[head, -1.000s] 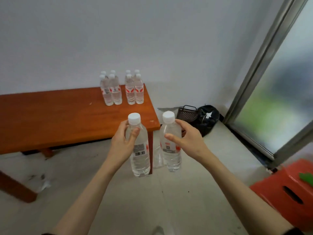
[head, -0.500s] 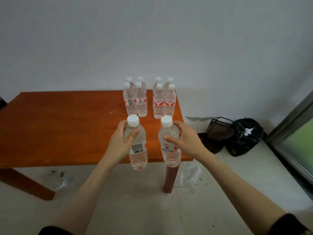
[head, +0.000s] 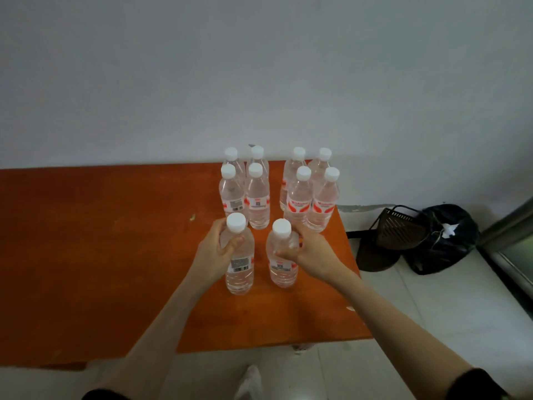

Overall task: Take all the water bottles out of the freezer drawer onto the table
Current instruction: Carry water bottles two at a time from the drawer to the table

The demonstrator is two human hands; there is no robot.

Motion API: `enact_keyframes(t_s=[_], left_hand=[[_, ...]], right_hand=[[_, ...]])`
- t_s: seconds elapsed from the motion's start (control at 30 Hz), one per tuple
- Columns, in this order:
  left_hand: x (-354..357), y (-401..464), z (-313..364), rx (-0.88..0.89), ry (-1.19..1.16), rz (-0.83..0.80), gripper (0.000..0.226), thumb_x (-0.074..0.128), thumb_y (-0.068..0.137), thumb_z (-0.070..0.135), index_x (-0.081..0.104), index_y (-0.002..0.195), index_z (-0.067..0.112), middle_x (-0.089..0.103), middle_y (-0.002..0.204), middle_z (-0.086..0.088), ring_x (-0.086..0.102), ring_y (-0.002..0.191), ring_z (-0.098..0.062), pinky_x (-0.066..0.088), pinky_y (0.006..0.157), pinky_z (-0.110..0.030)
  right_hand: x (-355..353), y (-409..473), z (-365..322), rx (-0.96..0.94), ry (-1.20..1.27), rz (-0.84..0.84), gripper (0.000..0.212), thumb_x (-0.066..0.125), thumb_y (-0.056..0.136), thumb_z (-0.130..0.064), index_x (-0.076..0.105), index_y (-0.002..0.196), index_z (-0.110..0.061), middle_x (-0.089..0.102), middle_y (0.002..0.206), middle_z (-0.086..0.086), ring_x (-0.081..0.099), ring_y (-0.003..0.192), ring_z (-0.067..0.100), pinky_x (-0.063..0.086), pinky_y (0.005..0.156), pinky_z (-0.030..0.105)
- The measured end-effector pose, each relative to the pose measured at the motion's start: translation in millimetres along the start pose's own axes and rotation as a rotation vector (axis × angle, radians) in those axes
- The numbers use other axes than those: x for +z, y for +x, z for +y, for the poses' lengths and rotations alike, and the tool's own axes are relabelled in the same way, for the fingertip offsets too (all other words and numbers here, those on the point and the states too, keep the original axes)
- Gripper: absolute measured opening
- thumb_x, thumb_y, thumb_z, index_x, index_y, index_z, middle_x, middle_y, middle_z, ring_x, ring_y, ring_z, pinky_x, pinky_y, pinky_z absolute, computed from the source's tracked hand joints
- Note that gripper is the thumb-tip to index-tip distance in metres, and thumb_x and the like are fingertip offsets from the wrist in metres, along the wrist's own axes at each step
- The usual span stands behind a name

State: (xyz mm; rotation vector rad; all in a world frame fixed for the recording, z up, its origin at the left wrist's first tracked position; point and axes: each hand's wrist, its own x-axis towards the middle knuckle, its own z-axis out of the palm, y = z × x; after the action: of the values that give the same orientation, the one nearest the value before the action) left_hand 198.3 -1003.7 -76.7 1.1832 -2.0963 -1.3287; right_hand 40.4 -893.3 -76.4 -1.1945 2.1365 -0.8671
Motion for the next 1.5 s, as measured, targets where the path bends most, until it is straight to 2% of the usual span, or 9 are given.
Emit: enact_keyframes(t_s=[0.17, 0.43, 0.67, 0.83, 0.93, 1.03, 1.2, 1.43, 1.5], left_hand=[[-10, 56, -15, -0.023, -0.035, -0.057, 0.05, 0.059, 0.086, 0.018, 0.04, 0.132, 0.019, 0.047, 0.138, 0.0, 0.042, 0.128, -0.017, 0.035, 0.101, -0.036], [-8, 94, -28, -0.065, -0.07, -0.013, 0.054, 0.062, 0.084, 0.022, 0.039, 0.133, 0.021, 0.045, 0.139, 0.001, 0.041, 0.129, -0.018, 0.034, 0.103, -0.037], [-5, 106, -29, -0.027, -0.061, -0.008, 0.051, 0.063, 0.085, 0.024, 0.04, 0.13, 0.02, 0.042, 0.137, 0.002, 0.039, 0.123, -0.008, 0.032, 0.099, -0.03], [-4, 107, -27, 0.039, 0.007, 0.024, 0.049, 0.061, 0.086, 0.023, 0.043, 0.131, 0.016, 0.036, 0.137, -0.002, 0.034, 0.118, -0.004, 0.03, 0.103, -0.028], [-5, 104, -28, 0.052, -0.009, 0.028, 0.049, 0.061, 0.086, 0.023, 0.044, 0.132, 0.016, 0.036, 0.136, -0.003, 0.036, 0.12, -0.007, 0.032, 0.106, -0.031], [-6, 102, -28, 0.052, -0.024, 0.019, 0.05, 0.06, 0.087, 0.024, 0.043, 0.133, 0.015, 0.037, 0.138, -0.003, 0.036, 0.121, -0.007, 0.034, 0.107, -0.034], [-9, 95, -26, 0.074, 0.01, 0.004, 0.056, 0.061, 0.085, 0.032, 0.039, 0.136, 0.021, 0.036, 0.142, -0.001, 0.037, 0.125, -0.008, 0.034, 0.104, -0.031], [-14, 74, 12, 0.425, 0.238, 0.082, 0.067, 0.055, 0.086, 0.046, 0.024, 0.142, 0.026, 0.017, 0.154, 0.0, 0.006, 0.143, -0.014, 0.012, 0.113, -0.038], [-7, 66, 36, 0.549, 0.317, 0.021, 0.068, 0.053, 0.086, 0.049, 0.024, 0.143, 0.026, 0.016, 0.154, 0.0, 0.006, 0.144, -0.015, 0.015, 0.116, -0.045]], right_hand=[[15, 55, -7, 0.042, 0.057, -0.019, 0.067, 0.072, 0.075, -0.033, 0.041, 0.134, -0.025, 0.052, 0.134, -0.005, 0.05, 0.122, 0.015, 0.045, 0.1, 0.047], [26, 96, -11, 0.029, 0.081, 0.037, 0.056, 0.068, 0.082, -0.022, 0.043, 0.132, -0.025, 0.05, 0.136, -0.006, 0.038, 0.114, -0.003, 0.036, 0.104, 0.031], [30, 104, -9, 0.069, 0.175, 0.005, 0.055, 0.064, 0.085, -0.021, 0.041, 0.135, -0.022, 0.037, 0.134, -0.004, 0.034, 0.122, 0.006, 0.033, 0.11, 0.039], [27, 106, -7, 0.135, 0.239, -0.009, 0.057, 0.062, 0.087, -0.017, 0.039, 0.138, -0.021, 0.03, 0.124, -0.004, 0.029, 0.115, 0.007, 0.029, 0.101, 0.024], [31, 106, -7, 0.127, 0.238, 0.016, 0.059, 0.061, 0.088, -0.019, 0.036, 0.141, -0.023, 0.032, 0.135, -0.004, 0.03, 0.119, 0.005, 0.028, 0.095, 0.021], [37, 104, -8, 0.124, 0.262, 0.074, 0.061, 0.062, 0.087, -0.021, 0.034, 0.141, -0.024, 0.034, 0.144, -0.002, 0.033, 0.13, 0.011, 0.029, 0.101, 0.025], [42, 91, -13, 0.117, 0.24, 0.086, 0.068, 0.061, 0.085, -0.037, 0.028, 0.143, -0.028, 0.035, 0.149, -0.005, 0.032, 0.137, 0.014, 0.033, 0.11, 0.05], [2, 31, -24, 0.044, -0.07, 0.239, 0.064, 0.054, 0.09, -0.037, 0.023, 0.145, -0.025, 0.027, 0.152, -0.003, 0.025, 0.14, 0.014, 0.026, 0.112, 0.035], [-20, 8, -22, 0.025, -0.203, 0.305, 0.068, 0.054, 0.09, -0.041, 0.02, 0.147, -0.025, 0.023, 0.153, -0.002, 0.022, 0.141, 0.015, 0.023, 0.112, 0.033]])
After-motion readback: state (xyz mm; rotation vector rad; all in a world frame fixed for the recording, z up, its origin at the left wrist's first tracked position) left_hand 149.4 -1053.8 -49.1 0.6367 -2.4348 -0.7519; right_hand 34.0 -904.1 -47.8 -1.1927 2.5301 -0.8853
